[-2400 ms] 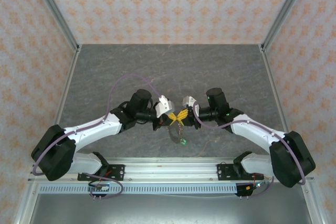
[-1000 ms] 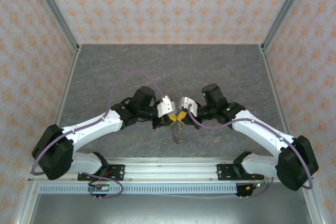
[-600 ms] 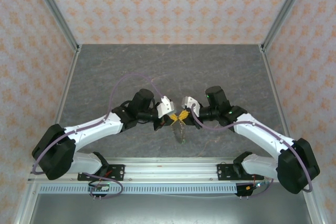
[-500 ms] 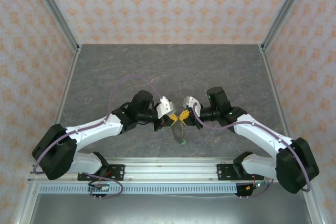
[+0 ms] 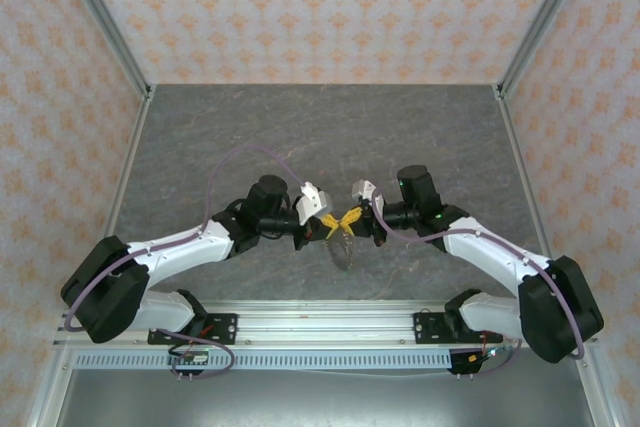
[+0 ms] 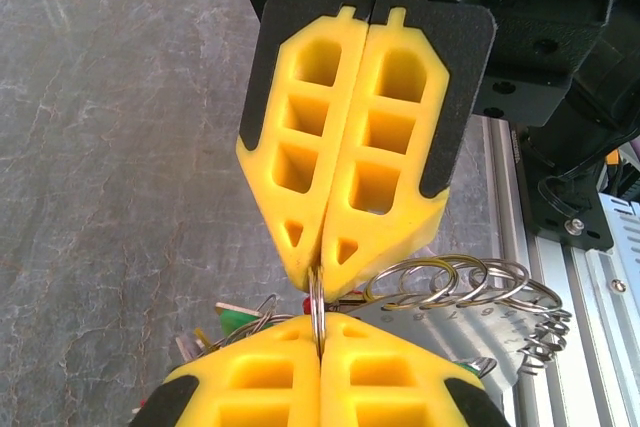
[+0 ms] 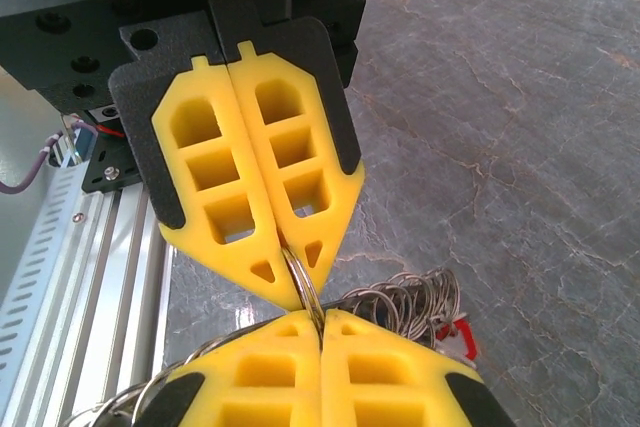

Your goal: Put the keys on the keyring

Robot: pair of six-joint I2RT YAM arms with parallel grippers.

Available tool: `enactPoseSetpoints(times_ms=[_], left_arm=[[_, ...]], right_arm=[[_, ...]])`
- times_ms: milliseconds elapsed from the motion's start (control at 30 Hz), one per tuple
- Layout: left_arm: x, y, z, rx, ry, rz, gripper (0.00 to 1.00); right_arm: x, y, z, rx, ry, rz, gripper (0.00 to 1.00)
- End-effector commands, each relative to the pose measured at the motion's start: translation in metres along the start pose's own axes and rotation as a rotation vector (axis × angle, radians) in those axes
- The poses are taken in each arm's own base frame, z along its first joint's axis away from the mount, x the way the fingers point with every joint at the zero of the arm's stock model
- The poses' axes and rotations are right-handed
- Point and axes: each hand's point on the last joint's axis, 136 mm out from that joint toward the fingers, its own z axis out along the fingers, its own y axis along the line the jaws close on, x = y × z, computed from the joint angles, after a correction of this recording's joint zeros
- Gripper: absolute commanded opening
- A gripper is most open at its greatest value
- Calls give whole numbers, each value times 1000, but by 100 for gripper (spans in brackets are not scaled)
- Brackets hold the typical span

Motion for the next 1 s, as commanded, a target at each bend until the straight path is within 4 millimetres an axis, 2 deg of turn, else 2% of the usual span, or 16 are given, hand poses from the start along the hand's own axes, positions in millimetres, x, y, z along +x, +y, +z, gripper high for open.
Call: enactPoseSetpoints(times_ms=[0, 67, 133, 333, 500, 567, 700, 767, 867, 967], left_arm=[[-24, -7, -4, 20, -43, 86, 5], [-22, -5, -6, 5, -16, 102, 9], [-18, -3, -8, -16, 18, 110, 18], [-15, -1, -9, -22, 100, 148, 19], [-5, 1, -9, -25, 170, 159, 8], [-2, 1, -9, -19, 192, 162, 1], [0, 0, -9, -13, 202, 165, 0], [-5, 1, -9, -24, 167, 161, 0], [-15, 1, -7, -34, 67, 142, 0], [-29, -1, -6, -27, -50, 117, 0]], right_arm=[[-22, 5, 0, -33, -53, -63, 0], [-21, 5, 0, -27, -36, -61, 0], [-27, 7, -5, -12, -41, -85, 0], [-27, 10, -7, -1, 6, -113, 0], [-32, 11, -7, 10, 10, -130, 0], [-34, 10, -7, 19, 13, -140, 0], [-37, 12, -7, 27, 13, -156, 0], [-31, 10, -7, 43, 24, -155, 1], [-19, 5, -6, 68, 32, -133, 8], [-12, 3, -5, 29, -30, -77, 12]])
